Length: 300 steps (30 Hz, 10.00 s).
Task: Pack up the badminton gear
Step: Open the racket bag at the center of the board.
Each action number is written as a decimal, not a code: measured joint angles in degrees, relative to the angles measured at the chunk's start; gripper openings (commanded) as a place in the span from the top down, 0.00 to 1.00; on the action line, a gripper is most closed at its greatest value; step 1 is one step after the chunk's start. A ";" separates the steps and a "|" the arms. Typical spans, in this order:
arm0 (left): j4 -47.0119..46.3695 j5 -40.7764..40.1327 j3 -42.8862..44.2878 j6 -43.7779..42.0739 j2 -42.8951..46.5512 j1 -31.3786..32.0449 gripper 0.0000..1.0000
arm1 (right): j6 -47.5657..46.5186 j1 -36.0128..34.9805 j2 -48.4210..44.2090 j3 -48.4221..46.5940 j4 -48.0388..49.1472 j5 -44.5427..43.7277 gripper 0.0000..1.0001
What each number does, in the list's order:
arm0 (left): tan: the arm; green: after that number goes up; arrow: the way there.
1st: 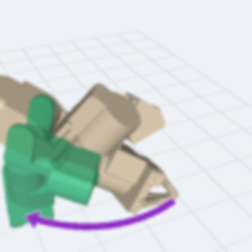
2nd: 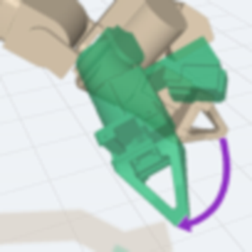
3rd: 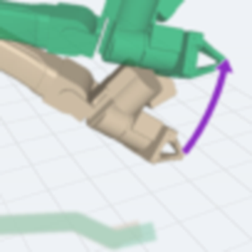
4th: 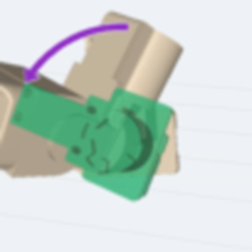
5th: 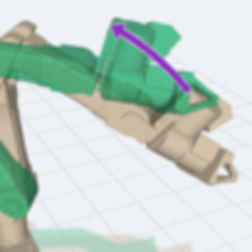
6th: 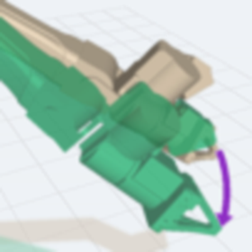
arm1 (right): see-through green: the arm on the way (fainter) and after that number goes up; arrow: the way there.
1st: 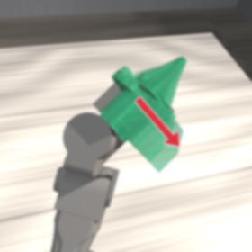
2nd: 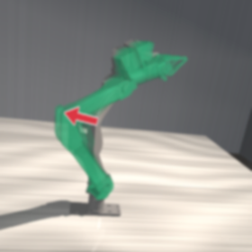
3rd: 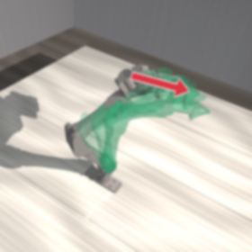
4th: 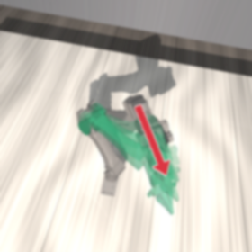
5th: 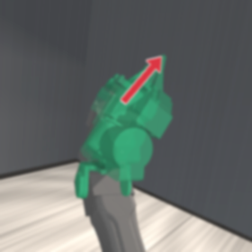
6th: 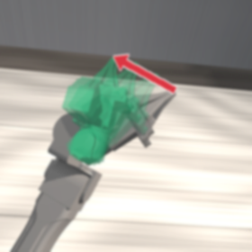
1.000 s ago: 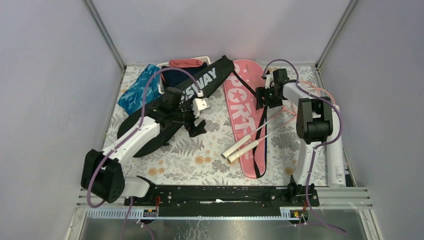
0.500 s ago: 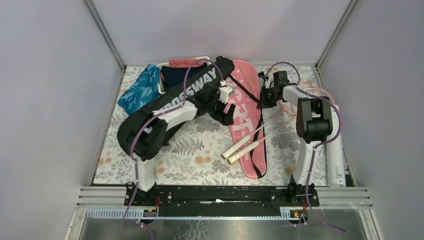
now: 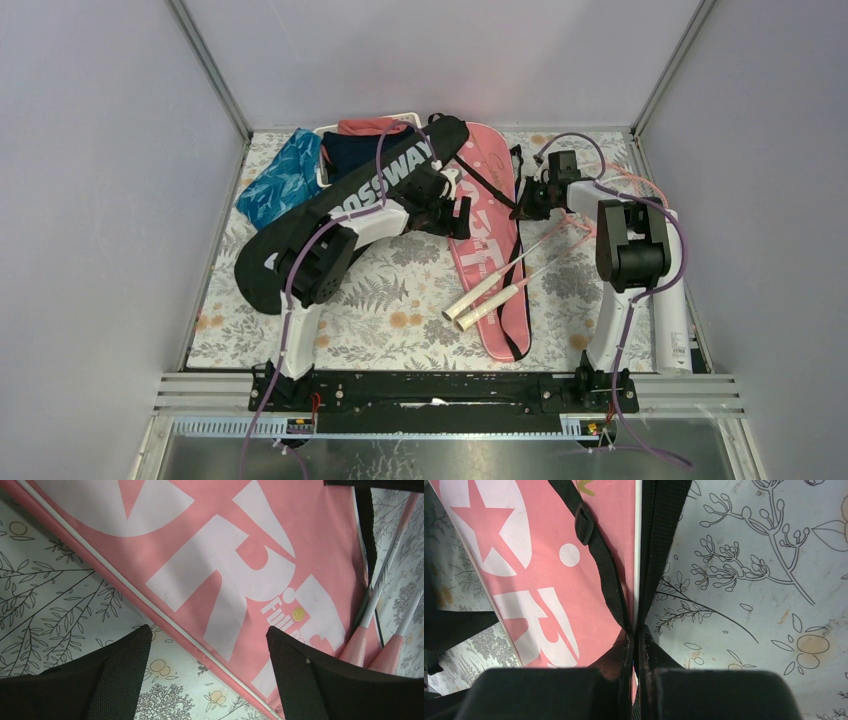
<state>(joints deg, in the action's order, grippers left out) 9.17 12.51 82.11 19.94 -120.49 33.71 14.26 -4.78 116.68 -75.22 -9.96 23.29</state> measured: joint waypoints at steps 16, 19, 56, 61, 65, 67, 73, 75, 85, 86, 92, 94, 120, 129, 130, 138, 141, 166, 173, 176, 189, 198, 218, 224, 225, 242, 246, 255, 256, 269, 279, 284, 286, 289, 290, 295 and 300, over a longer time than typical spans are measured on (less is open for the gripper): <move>-4.96 -0.63 -0.09 5.18 -2.19 -0.35 0.55 | 5.49 1.09 -2.91 6.38 5.44 0.50 1.00; -5.64 -1.03 -0.22 5.27 -2.54 -0.52 0.68 | 6.23 1.16 -3.23 7.26 6.54 0.48 1.00; 14.29 -7.41 12.94 -30.99 0.98 -0.76 1.00 | 5.31 0.66 -5.31 10.56 6.01 7.80 0.50; 16.02 -11.06 14.12 -33.94 3.04 -0.76 1.00 | 2.14 0.66 -6.21 10.56 2.62 7.41 0.50; 16.41 -13.46 14.64 -36.39 5.14 -0.76 1.00 | -0.15 0.63 -6.71 10.56 0.68 7.39 0.50; 16.57 -14.21 14.64 -37.48 6.34 -0.76 1.00 | -1.27 0.63 -6.93 10.56 -0.28 7.37 0.50; 16.68 -14.51 14.64 -40.59 9.70 -0.83 1.00 | -3.63 0.63 -7.54 10.45 -2.45 7.39 0.44; 16.81 -14.10 14.45 -41.33 11.21 -0.81 1.00 | -4.31 0.63 -7.76 10.36 -2.97 7.76 0.39; 17.86 -1.51 12.11 -36.98 18.47 -0.81 1.00 | -1.25 0.63 -9.77 11.08 1.49 18.60 0.09; 17.73 -0.33 11.93 -35.71 18.84 -0.83 1.00 | -0.22 0.63 -10.38 11.54 2.95 20.09 0.09; 15.58 3.82 8.37 -26.56 19.69 -0.87 1.00 | 5.35 0.63 -11.85 14.40 9.88 25.31 0.07; 15.28 3.93 7.52 -24.44 19.69 -1.18 1.00 | 6.05 0.66 -11.85 15.10 10.67 25.75 0.07; 2.56 3.26 -8.46 -21.99 21.03 -16.00 0.53 | 7.02 1.79 -14.38 16.26 12.39 24.11 0.08; 4.79 4.17 -5.09 -24.37 14.58 -16.00 0.27 | 6.82 1.79 -14.03 16.26 11.87 22.18 0.12; 4.90 4.31 -4.52 -24.63 14.12 -15.85 0.26 | 6.86 1.79 -13.75 16.24 11.89 21.94 0.12; 6.54 8.72 0.63 -26.10 9.75 -14.60 0.21 | 7.06 1.25 -7.91 13.79 10.86 17.22 0.15; 7.54 9.66 2.80 -26.88 8.00 -13.14 0.21 | 7.04 0.76 -6.62 12.74 9.42 15.72 0.16; 11.96 3.10 15.52 -28.44 -6.93 -9.05 0.02 | 6.40 -1.22 -5.11 9.57 6.38 8.59 0.34; 12.55 3.56 16.68 -28.33 -9.35 -9.05 0.02 | 6.36 -1.29 -4.39 8.70 6.21 8.26 0.34; 12.57 3.96 16.68 -28.28 -9.40 -9.07 0.06 | 6.45 -1.29 -4.22 8.63 6.56 8.33 0.35; 10.80 7.65 10.93 -28.63 -5.62 -10.69 0.05 | 12.15 -1.22 -0.42 7.32 10.58 10.93 0.75; 15.32 13.00 10.19 -35.41 -0.35 -10.97 0.02 | 20.28 -1.22 -0.70 10.27 15.52 11.98 1.00; 10.34 -3.48 2.32 -35.04 18.05 -8.98 0.01 | 37.22 -1.25 -8.00 14.75 28.26 20.37 1.00; 10.21 2.51 1.51 -35.98 22.21 -8.74 0.01 | 39.93 -1.25 -8.90 14.73 30.21 21.35 1.00; 10.29 4.66 1.40 -36.37 23.02 -8.55 0.01 | 40.26 -1.25 -9.09 14.73 30.29 21.42 1.00; 8.11 4.55 -10.27 -37.64 23.56 7.06 0.08 | 41.29 -1.25 -11.32 13.88 29.42 21.38 1.00; 6.32 -0.20 -10.29 -36.72 21.79 8.70 0.19 | 41.09 -1.25 -11.32 13.35 28.41 21.38 1.00; 5.75 -3.67 -10.27 -36.37 18.86 9.01 0.42 | 39.58 -1.25 -11.32 12.00 26.45 21.40 1.00; 5.77 -3.72 -10.23 -36.50 18.75 9.01 0.42 | 39.28 -1.27 -11.32 11.72 25.99 21.40 1.00; 6.03 -3.80 -9.79 -38.69 18.73 9.01 0.64 | 36.33 -1.27 -11.32 10.45 23.30 21.40 1.00; 7.45 -5.01 -7.63 -37.81 17.88 8.98 1.00 | 34.18 -1.27 -11.32 8.33 20.48 21.53 0.94; 9.01 -5.42 -5.40 -36.52 17.90 8.85 1.00 | 29.33 -1.25 -11.32 3.43 13.99 21.99 0.74; 9.42 -5.35 -4.48 -35.85 18.01 8.35 1.00 | 26.77 -1.25 -11.32 0.61 10.21 22.16 0.61; 10.29 -4.76 -2.93 -34.25 18.58 7.43 1.00 | 21.84 -1.27 -11.32 -4.83 3.39 23.02 0.44; 10.69 -4.33 -2.14 -33.53 18.88 6.91 1.00 | 20.13 -1.27 -11.32 -6.62 1.14 23.28 0.39; 12.92 -0.76 3.48 -28.85 19.50 2.93 1.00 | 13.09 -1.33 -11.39 -12.55 -6.80 24.79 0.24; 14.71 4.59 8.20 -22.91 19.54 -1.33 1.00 | 8.07 -1.36 -11.98 -15.28 -12.85 28.94 0.20</move>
<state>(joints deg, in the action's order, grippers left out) 23.88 17.10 90.30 -2.96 -100.95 32.38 22.33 -6.13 104.71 -90.50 -22.81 52.23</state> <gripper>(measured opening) 0.012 0.780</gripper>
